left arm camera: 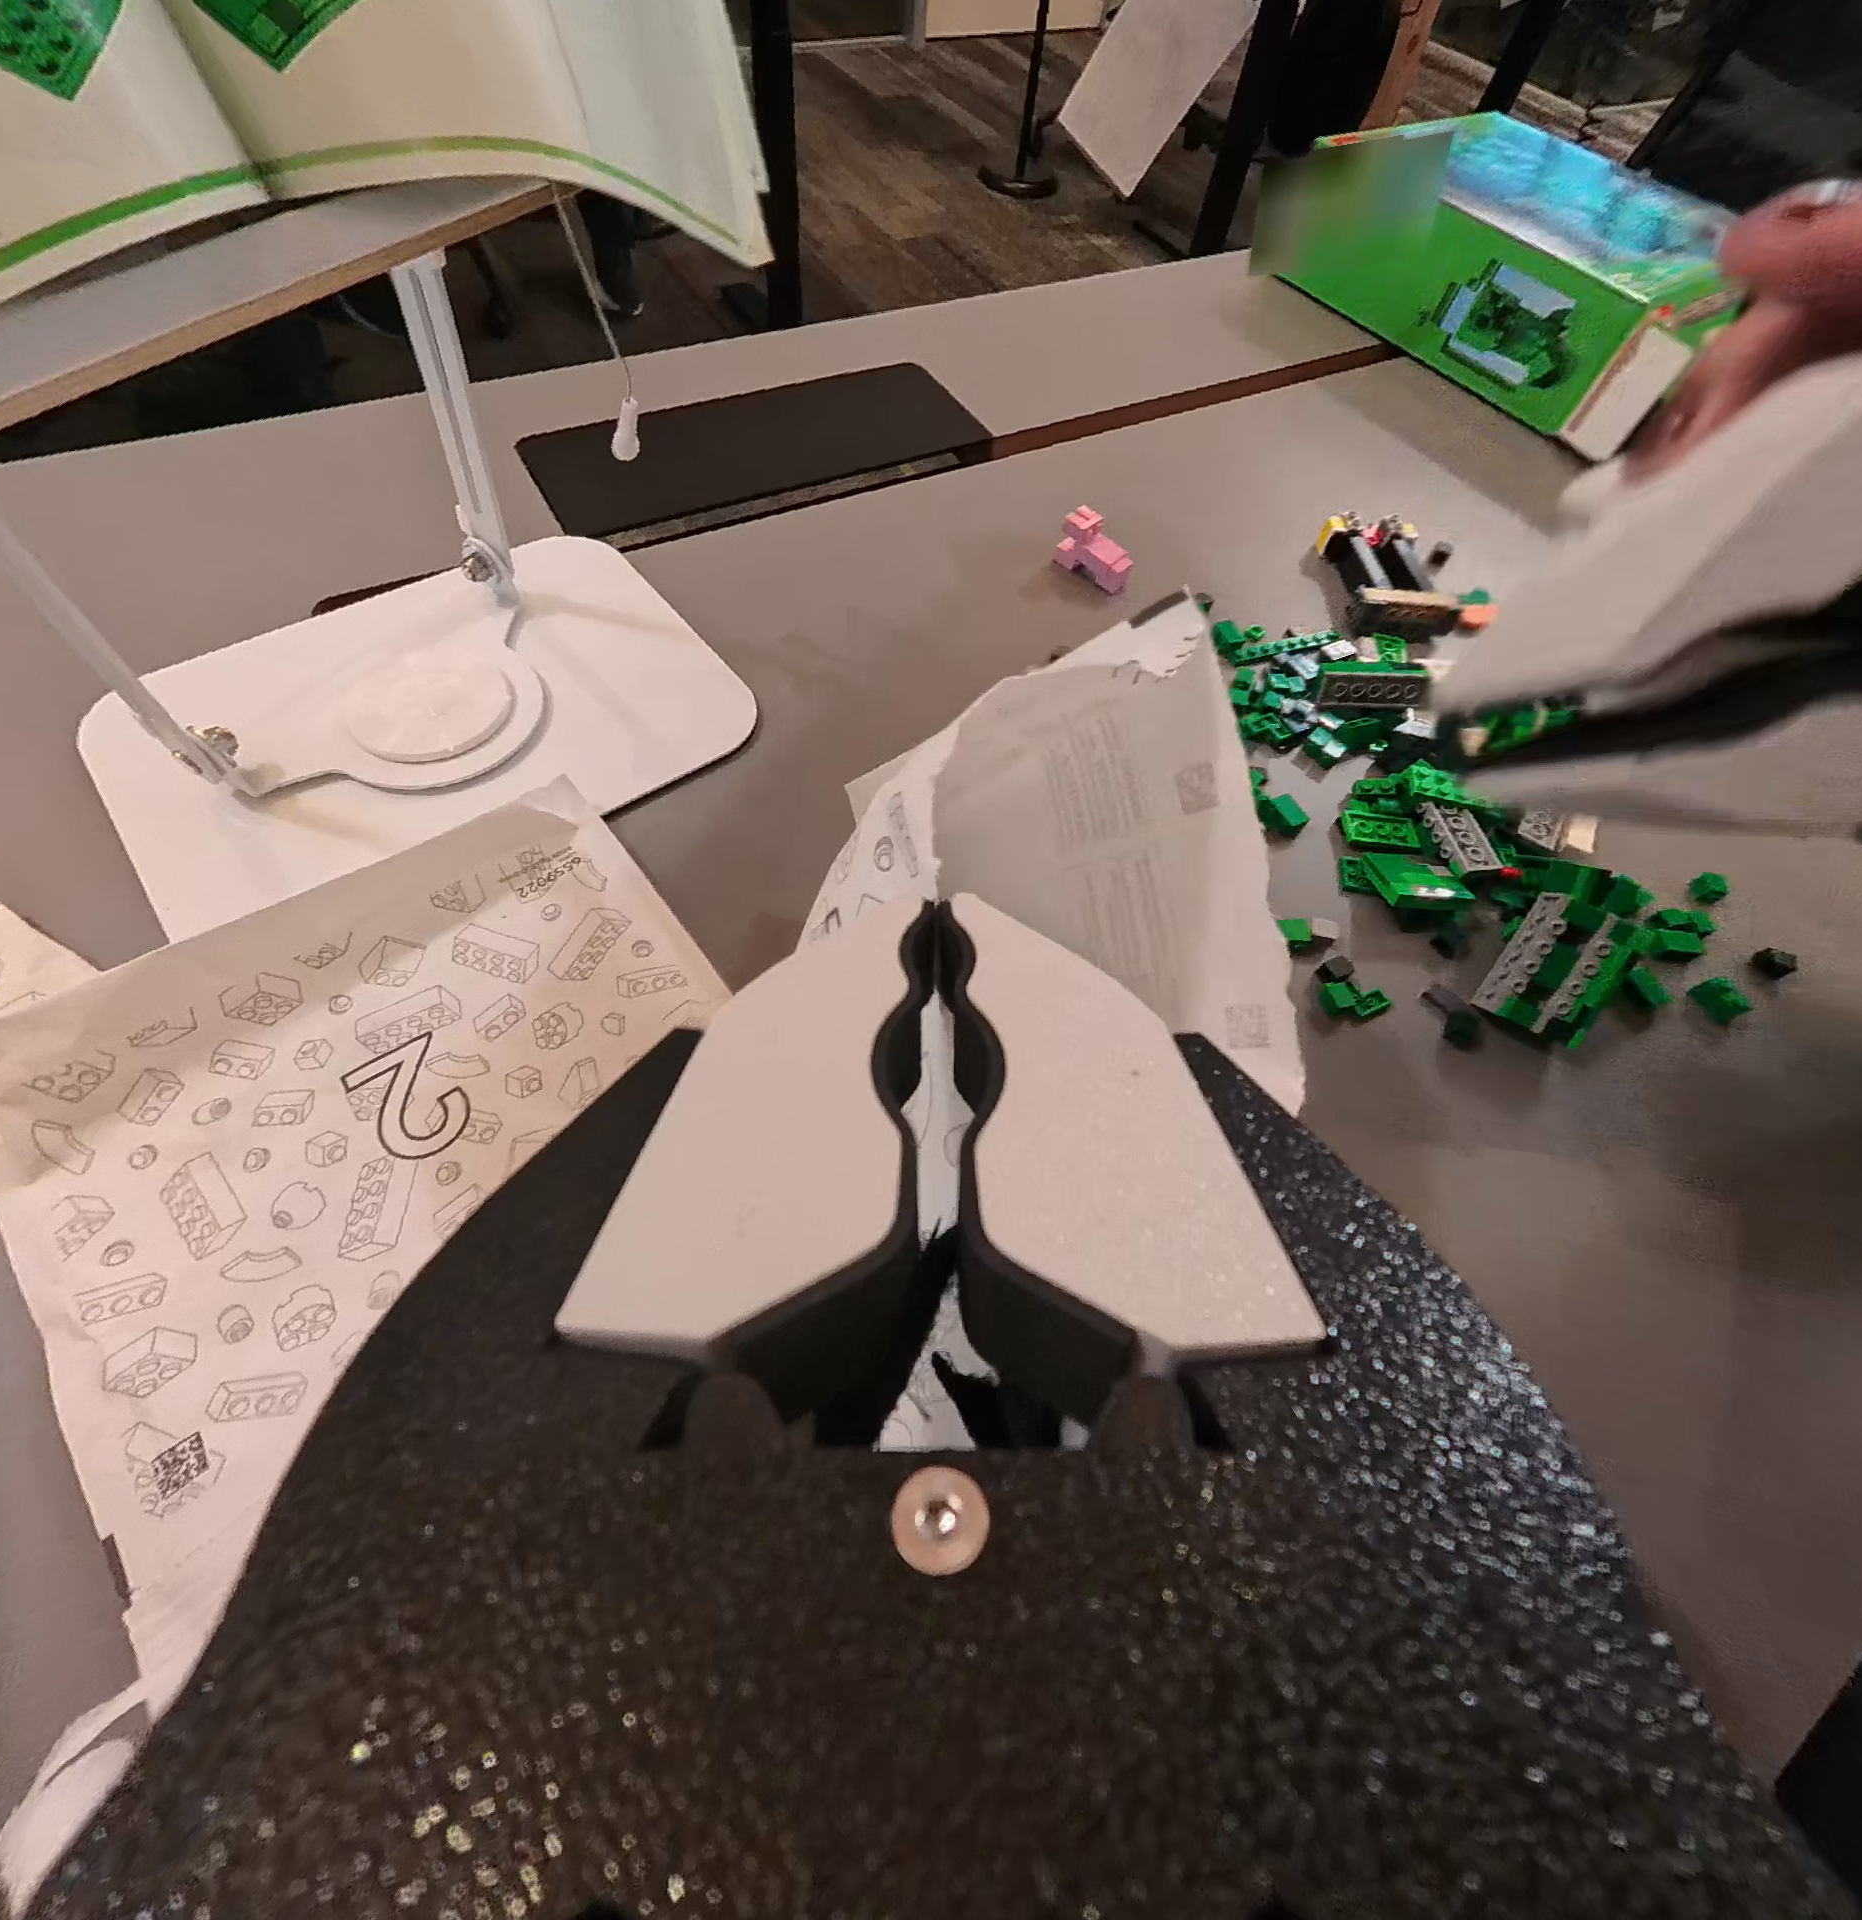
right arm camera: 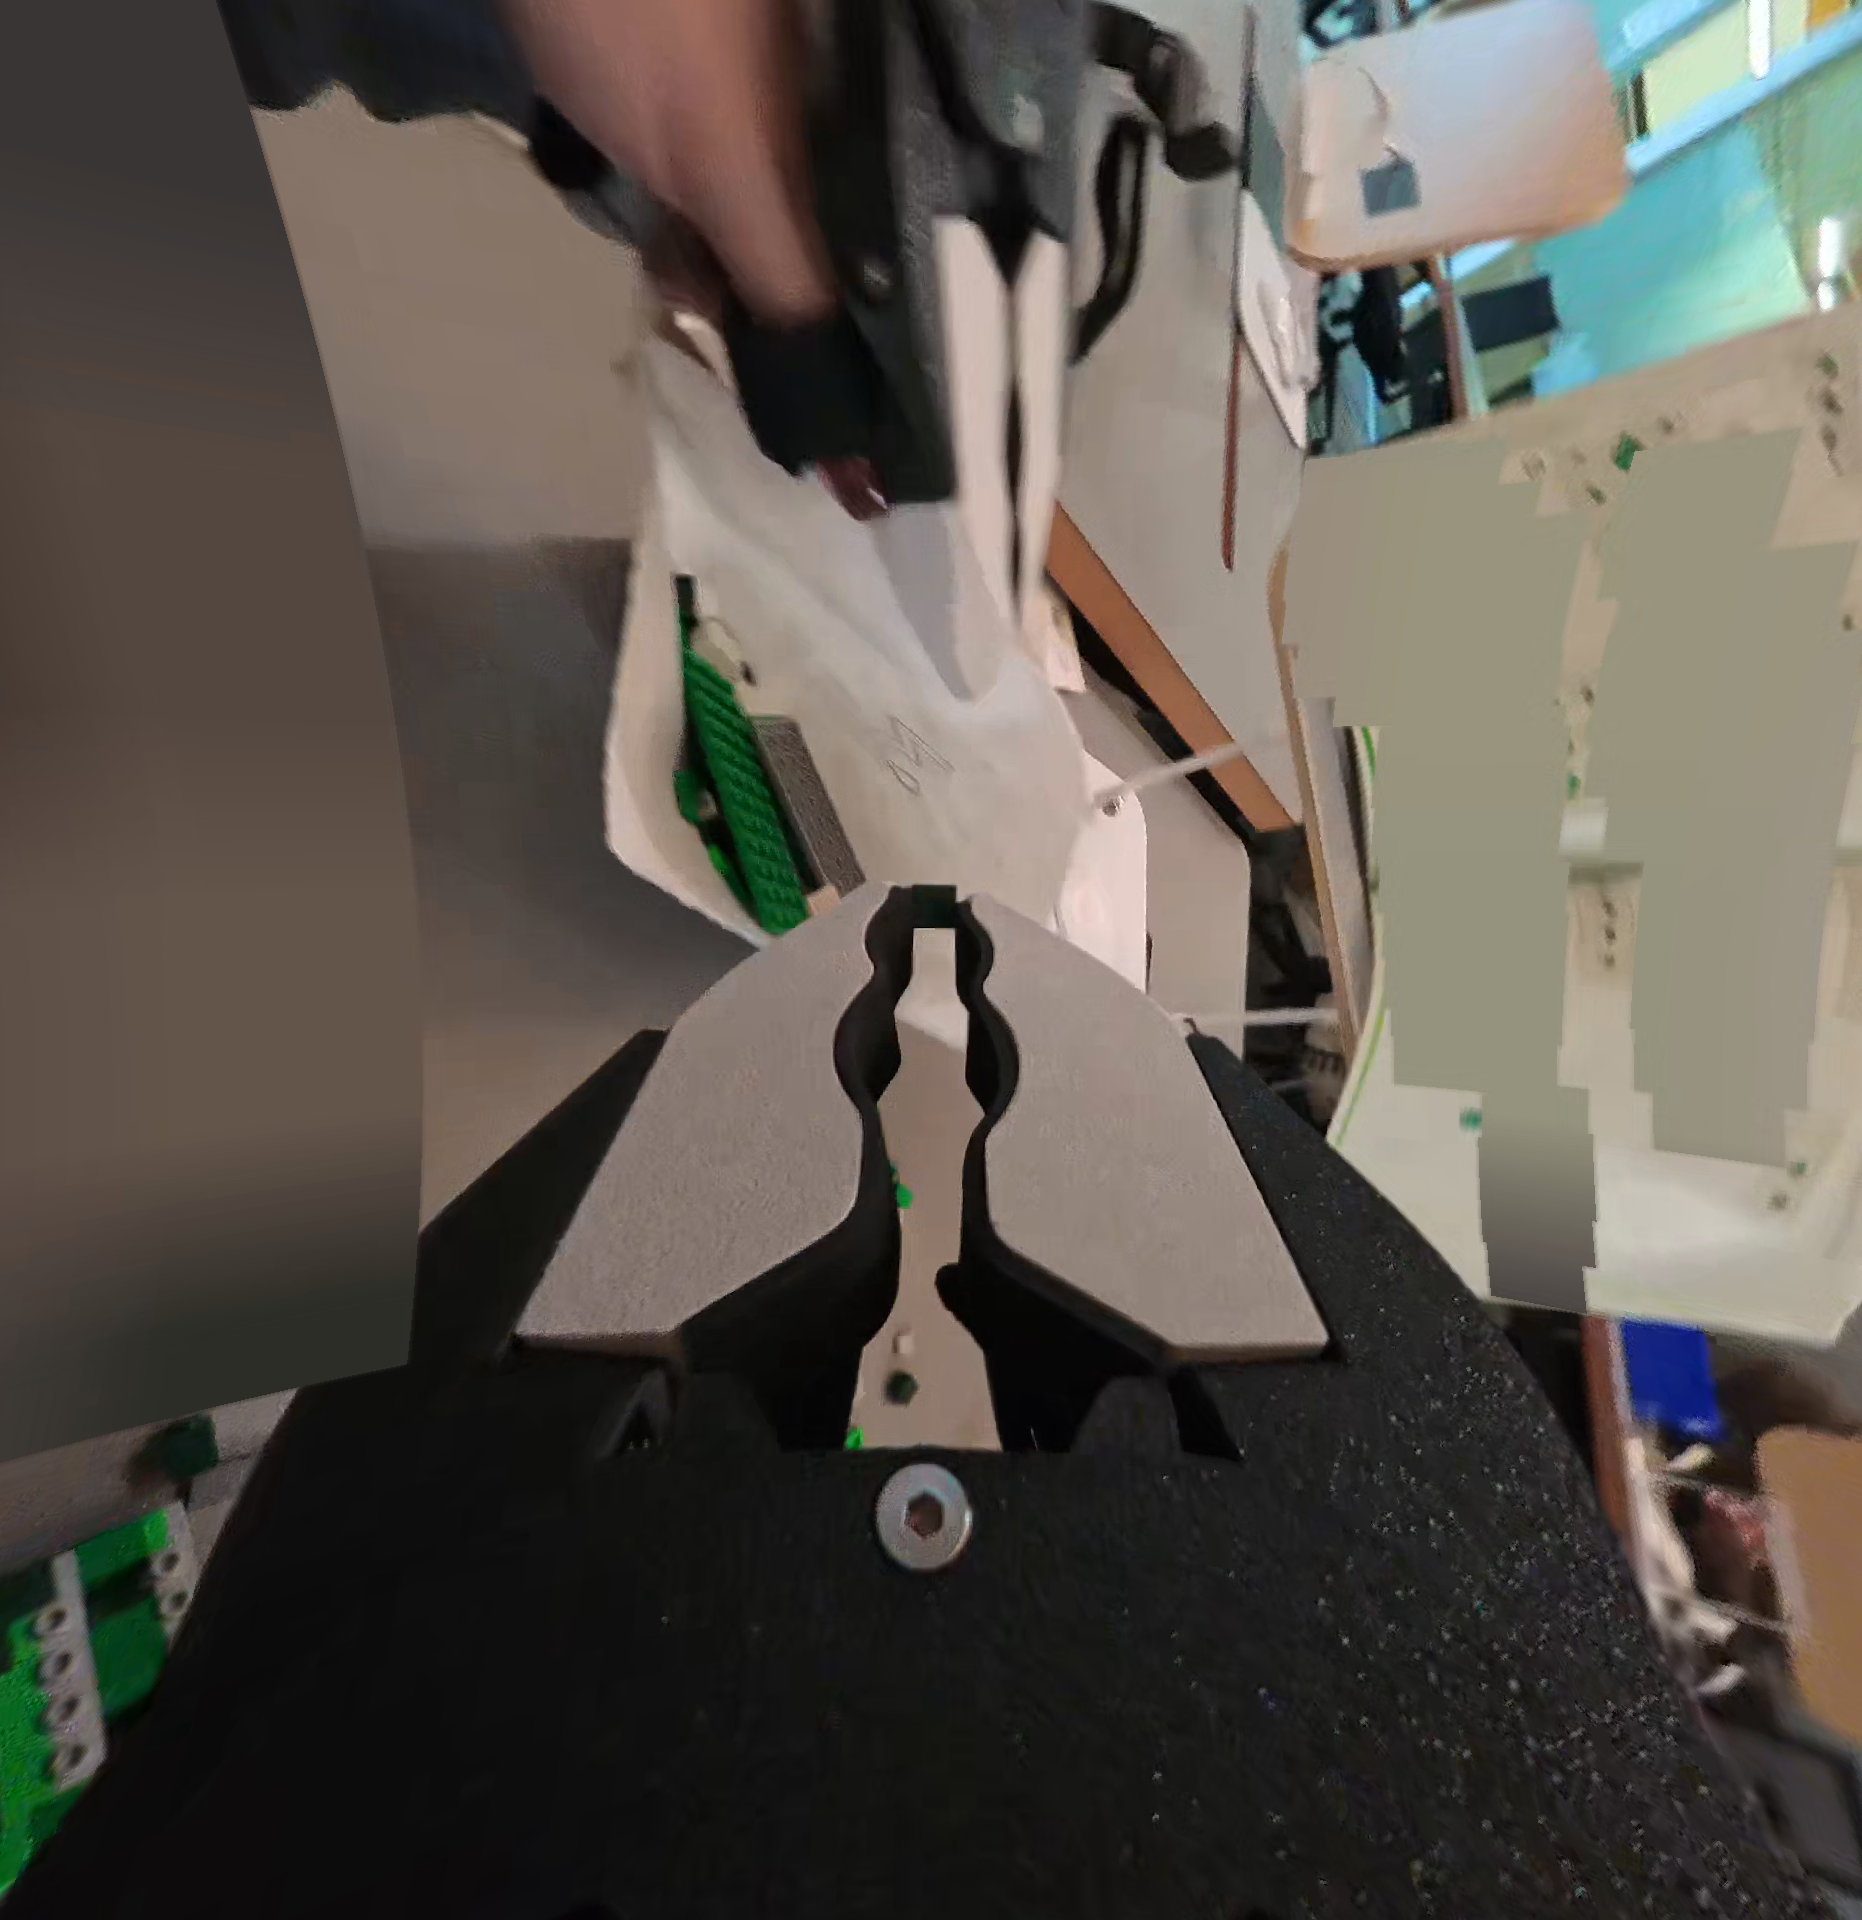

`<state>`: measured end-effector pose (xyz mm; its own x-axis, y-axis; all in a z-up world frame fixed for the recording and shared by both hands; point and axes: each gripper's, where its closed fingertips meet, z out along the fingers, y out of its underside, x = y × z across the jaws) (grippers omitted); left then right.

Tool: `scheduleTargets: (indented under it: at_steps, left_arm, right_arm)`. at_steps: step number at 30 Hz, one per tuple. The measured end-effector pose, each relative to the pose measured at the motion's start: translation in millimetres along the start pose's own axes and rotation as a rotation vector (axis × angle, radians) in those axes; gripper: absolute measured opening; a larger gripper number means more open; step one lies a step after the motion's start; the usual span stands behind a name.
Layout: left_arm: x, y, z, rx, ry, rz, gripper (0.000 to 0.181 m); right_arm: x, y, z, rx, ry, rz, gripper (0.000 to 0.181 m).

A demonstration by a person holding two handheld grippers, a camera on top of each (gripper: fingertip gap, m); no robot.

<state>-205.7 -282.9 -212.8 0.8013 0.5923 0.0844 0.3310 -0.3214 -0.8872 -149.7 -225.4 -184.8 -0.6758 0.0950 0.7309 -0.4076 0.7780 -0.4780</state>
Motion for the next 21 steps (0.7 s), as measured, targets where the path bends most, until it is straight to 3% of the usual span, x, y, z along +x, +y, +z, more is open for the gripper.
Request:
scheduleTargets:
  at_steps: [4,9,16,21]
  left_arm:
    - [7.5,-3.1,-1.2,0.006,0.017,0.016,0.000]
    - [9.8,-5.0,-4.6,0.014,0.022,0.023,0.000]
    - [9.3,-3.2,-2.3,0.000,0.013,0.029,0.000]
    - [4.6,-2.4,-2.9,0.000,-0.003,0.021,0.000]
  right_arm:
    - [-19.7,-5.7,28.1,-0.083,-0.027,-0.120,0.008]
    - [-32.7,-6.4,39.9,-0.075,-0.063,-0.062,0.018]
    - [-28.1,1.6,-2.9,-0.017,0.038,0.084,0.025]
    - [-27.4,46.5,-47.4,0.037,0.265,0.263,0.024]
